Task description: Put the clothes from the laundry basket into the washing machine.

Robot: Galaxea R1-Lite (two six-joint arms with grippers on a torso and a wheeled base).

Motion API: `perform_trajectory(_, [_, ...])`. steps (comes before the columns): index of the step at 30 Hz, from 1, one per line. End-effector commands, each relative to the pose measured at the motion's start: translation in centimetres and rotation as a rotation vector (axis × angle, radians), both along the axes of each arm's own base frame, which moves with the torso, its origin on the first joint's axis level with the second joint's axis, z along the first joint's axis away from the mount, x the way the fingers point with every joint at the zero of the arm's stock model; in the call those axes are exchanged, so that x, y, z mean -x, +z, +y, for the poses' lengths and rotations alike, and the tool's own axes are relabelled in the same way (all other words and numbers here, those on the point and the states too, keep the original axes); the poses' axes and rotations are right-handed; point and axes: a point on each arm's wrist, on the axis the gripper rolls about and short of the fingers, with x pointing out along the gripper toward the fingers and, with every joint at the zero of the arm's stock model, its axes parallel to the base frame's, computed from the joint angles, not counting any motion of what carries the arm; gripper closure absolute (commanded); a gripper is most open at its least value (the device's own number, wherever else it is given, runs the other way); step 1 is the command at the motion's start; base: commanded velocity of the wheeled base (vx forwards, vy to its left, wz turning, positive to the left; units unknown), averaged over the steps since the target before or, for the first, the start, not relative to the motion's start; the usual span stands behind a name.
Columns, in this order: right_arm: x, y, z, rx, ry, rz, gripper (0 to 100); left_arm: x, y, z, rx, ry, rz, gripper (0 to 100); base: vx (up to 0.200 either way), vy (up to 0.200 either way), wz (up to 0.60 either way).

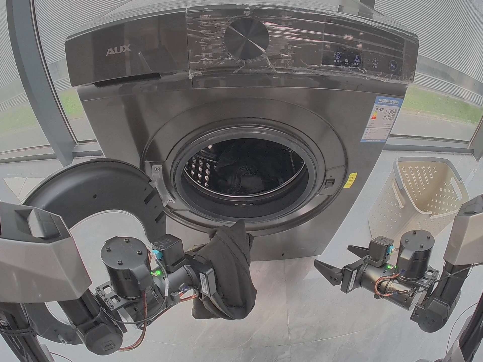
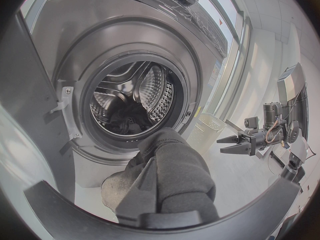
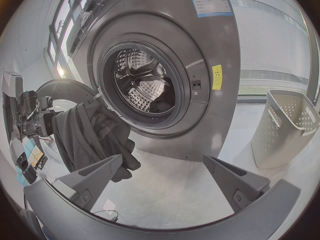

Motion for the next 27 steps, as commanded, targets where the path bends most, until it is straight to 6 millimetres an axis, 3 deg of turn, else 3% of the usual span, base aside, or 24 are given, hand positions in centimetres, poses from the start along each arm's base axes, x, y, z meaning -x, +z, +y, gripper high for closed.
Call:
perform_trajectory(1, [0.1,0.0,0.1,0.001,0.004,0.002,0,0.1,-0.1,-0.2,0.002,-0.007,-0.001,100,0.200,0.000,0.00])
perform_trajectory(17, [0.5,0.3,0.4,-0.004,0.024,-0.008,0,0.7,-0.1,-1.0,0.001,-0.030,0.000,100,0.013,0.000,0.00])
perform_trajectory(23, [0.6,0.5,0.3,-0.006,0.024,-0.012,0,0.8,-0.3,-1.2,-0.001,-0.035,0.007,100,0.200,0.000,0.00])
perform_trajectory(27, [0.8,0.6,0.5,-0.010,0.033,-0.017,0,1.2,0.0,-1.5,0.011,-0.050,0.002,100,0.000,0.000,0.00])
